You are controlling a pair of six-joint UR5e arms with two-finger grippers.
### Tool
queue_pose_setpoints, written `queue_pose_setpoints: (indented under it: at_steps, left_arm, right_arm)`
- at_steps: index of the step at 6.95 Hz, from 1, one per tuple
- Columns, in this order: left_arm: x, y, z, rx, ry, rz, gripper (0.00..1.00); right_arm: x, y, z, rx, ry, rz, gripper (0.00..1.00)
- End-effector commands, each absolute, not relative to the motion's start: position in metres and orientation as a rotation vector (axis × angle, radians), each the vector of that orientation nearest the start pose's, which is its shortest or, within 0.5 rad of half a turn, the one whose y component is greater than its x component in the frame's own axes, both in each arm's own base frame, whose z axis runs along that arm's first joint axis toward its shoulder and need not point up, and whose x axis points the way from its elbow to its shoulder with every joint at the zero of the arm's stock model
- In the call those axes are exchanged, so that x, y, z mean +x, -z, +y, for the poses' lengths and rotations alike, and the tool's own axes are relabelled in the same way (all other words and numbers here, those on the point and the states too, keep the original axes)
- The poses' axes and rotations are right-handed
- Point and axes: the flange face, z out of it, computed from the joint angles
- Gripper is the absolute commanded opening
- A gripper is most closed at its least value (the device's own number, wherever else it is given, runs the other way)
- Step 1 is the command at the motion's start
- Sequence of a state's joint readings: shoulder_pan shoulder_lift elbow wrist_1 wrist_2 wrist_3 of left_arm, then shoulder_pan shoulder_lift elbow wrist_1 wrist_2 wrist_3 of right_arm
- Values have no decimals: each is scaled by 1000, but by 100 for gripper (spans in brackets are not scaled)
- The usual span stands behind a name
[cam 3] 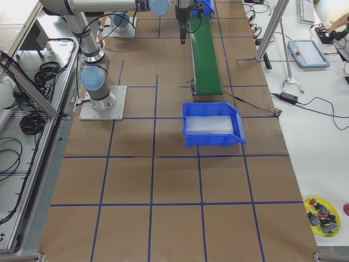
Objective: Transport two buttons from left to right
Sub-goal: 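Carry the yellow button over the conveyor and release it there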
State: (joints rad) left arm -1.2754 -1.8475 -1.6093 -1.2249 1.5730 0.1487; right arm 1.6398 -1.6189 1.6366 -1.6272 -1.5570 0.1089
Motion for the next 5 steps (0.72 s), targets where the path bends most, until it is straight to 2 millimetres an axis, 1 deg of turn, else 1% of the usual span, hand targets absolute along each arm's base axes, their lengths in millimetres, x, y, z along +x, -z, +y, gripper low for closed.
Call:
queue_pose_setpoints:
  at_steps: [1, 2, 3, 4, 5]
  left_arm:
    - [-25, -303, -629, -319, 92, 3112, 12]
    - [-48, -278, -637, -312, 103, 3113, 12]
    - [-64, -266, -635, -321, 70, 3109, 12]
    - [-72, -256, -630, -323, 39, 3109, 12]
    - [-73, -254, -626, -312, 31, 3112, 12]
  right_arm:
    - [167, -483, -465, 62, 53, 3124, 100]
    - [167, -485, -464, 62, 60, 3123, 100]
    - [167, -483, -464, 62, 53, 3124, 100]
    - [167, -484, -464, 62, 55, 3123, 100]
    - [167, -483, -464, 62, 53, 3124, 100]
